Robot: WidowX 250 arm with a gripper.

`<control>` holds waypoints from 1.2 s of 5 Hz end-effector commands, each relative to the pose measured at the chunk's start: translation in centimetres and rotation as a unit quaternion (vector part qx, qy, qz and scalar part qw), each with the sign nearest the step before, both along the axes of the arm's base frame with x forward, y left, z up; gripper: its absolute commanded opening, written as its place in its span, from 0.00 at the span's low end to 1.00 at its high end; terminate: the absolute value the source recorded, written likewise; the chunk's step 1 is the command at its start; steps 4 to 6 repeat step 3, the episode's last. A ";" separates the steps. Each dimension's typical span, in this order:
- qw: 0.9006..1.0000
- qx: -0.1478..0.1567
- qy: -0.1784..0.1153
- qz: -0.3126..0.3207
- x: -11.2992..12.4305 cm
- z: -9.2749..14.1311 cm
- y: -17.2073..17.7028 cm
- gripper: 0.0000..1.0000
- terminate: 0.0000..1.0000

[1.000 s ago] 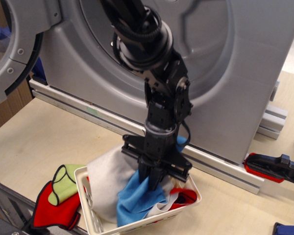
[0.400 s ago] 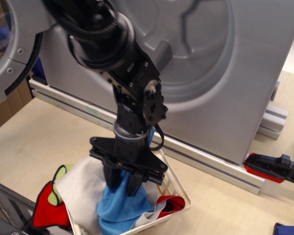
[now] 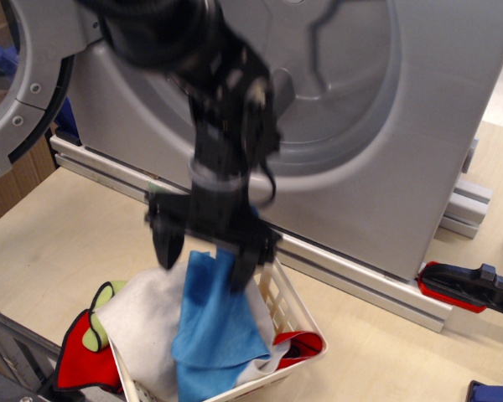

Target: Take clothes out of laundry machine

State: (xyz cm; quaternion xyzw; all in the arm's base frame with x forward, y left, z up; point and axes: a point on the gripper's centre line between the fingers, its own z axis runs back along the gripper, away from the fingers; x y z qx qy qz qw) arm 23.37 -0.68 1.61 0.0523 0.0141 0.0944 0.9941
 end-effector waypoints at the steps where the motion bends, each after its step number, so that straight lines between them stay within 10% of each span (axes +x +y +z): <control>1: 0.997 -0.010 -0.073 -0.002 1.9 6.5 1.5 1.00 0.00; 2: 0.997 -0.010 -0.073 -0.002 1.9 6.5 1.5 1.00 0.00; 3: 0.997 -0.010 -0.073 -0.002 1.9 6.5 1.5 1.00 1.00; 6: 0.997 -0.010 -0.073 -0.002 1.9 6.5 1.5 1.00 1.00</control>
